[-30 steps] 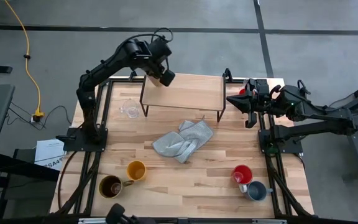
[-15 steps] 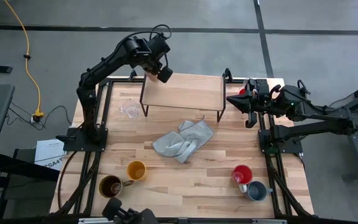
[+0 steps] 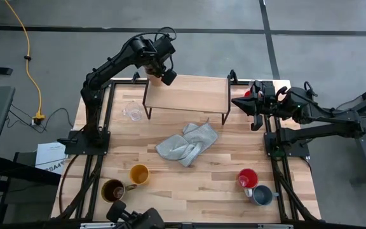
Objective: Stack small to large cups/mugs on shelf
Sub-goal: Put the orange cup on the shelf, then put the yellow cup on the shelf
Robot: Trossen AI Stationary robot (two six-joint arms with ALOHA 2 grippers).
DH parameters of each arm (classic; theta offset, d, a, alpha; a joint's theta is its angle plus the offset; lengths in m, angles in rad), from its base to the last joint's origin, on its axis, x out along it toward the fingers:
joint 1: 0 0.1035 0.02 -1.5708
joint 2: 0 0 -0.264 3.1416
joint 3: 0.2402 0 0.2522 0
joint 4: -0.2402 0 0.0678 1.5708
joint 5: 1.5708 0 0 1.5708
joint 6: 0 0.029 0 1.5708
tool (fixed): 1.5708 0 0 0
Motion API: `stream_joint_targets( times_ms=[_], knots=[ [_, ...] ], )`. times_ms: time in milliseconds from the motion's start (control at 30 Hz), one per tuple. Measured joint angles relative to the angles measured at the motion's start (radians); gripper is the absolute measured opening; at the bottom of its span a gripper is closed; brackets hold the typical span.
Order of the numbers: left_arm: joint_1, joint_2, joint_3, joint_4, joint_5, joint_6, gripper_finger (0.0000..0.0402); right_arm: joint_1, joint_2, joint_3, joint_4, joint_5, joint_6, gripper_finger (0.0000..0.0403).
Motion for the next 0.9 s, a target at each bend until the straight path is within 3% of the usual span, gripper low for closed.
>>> stream_joint_targets(
  times_ms=[333, 900],
  knots=[
    [0.000, 0.004, 0.000, 0.012, 0.000, -0.001, 0.0019, 0.000, 0.000, 0.000, 0.000, 0.000, 0.006, 0.0000],
    [0.000, -0.005, 0.044, 0.016, 0.000, -0.003, 0.0148, 0.000, 0.000, 0.000, 0.000, 0.000, 0.006, 0.0000]
  ],
)
